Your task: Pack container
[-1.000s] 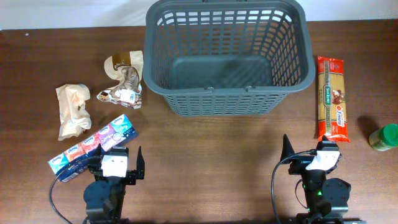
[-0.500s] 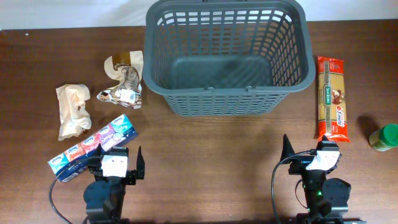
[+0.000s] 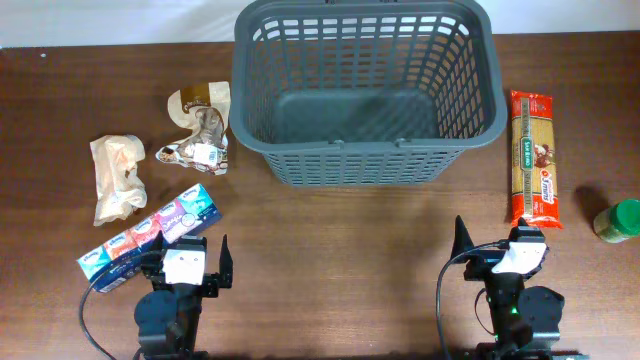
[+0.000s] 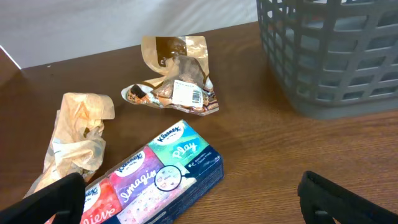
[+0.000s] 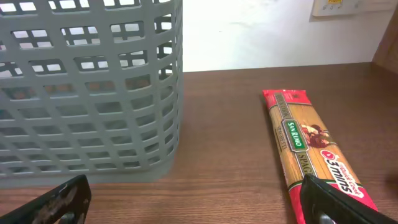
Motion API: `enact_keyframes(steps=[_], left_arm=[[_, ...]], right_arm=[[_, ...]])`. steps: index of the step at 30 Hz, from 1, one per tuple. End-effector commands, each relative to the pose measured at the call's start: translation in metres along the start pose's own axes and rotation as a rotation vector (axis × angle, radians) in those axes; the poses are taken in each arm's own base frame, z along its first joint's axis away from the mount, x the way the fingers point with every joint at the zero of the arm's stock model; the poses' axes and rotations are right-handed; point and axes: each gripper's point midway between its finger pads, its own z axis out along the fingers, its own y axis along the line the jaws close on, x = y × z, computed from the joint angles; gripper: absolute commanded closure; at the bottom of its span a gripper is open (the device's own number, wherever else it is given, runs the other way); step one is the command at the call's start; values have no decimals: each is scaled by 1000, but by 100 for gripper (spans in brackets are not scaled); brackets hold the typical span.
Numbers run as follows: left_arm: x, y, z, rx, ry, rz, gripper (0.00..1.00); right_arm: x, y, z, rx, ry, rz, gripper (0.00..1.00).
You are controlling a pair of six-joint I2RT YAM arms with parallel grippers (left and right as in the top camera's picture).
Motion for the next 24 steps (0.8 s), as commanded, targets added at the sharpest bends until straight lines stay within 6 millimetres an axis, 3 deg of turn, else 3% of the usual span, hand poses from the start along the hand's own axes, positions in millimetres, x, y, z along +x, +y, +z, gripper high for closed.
enact_keyframes(steps=[1,6,10,13,14,17,20,24], left_arm=[[0,1,0,-8,-9,11,1],[-12,1,-1,0,-51,-62,1],[-50,12,-15,-35,-126,-92,1],[-85,35,-32,-133,-145,-98,1],[-104,42,-38,-155,-124,-99,1],[-126,46,-38,-140,-31,-95,1],[-135,48,-29,-115,132,-88,1],[-120,45,-11,-61,445,-45,1]], right_arm=[[2,4,0,-22,-2,2,1],[2,4,0,-22,-3,2,1],[2,4,0,-22,-2,2,1],[2,4,0,-22,-3,2,1],[2,4,0,-22,-2,2,1],[2,4,0,-22,-2,2,1],[2,4,0,-22,-2,2,1],[2,4,0,-22,-2,2,1]])
